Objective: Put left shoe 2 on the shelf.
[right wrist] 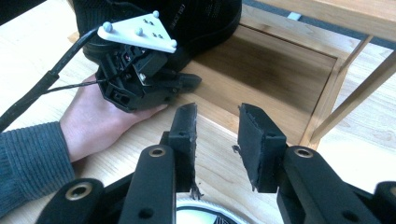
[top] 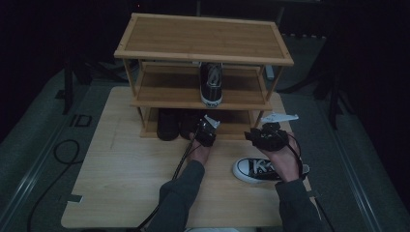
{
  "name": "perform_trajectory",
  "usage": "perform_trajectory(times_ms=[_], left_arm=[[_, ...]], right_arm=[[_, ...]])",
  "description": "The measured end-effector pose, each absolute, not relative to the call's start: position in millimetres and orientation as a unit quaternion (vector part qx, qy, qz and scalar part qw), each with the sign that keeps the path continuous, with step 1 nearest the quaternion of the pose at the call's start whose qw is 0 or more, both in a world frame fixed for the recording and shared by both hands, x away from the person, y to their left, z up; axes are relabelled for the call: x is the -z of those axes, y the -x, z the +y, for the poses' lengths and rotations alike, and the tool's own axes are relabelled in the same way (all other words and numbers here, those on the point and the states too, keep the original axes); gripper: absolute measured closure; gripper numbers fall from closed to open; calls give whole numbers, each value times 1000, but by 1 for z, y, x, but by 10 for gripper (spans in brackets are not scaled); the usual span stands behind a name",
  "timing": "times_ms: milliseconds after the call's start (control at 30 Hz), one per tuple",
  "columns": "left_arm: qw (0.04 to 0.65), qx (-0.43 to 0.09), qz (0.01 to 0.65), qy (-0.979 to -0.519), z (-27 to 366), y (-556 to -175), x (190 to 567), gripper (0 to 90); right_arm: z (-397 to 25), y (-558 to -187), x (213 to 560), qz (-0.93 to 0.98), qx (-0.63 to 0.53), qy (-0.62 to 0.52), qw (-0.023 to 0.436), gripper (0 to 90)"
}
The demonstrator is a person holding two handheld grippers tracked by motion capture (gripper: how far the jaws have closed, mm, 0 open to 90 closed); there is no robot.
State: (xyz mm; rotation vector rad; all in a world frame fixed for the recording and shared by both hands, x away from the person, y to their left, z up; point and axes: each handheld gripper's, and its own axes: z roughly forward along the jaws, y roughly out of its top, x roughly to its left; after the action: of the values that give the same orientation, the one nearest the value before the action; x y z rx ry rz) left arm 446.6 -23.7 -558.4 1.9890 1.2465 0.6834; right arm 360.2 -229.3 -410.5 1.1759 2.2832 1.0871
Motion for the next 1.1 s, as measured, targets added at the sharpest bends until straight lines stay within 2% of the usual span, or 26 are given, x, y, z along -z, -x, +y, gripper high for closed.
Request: perform_trajectory(times_ms=[1100], left_arm=[[342,-262,480,-765,-23,-447,558,900]], right_arm=[[-258,-342,418,802,-375,-430,177,676]])
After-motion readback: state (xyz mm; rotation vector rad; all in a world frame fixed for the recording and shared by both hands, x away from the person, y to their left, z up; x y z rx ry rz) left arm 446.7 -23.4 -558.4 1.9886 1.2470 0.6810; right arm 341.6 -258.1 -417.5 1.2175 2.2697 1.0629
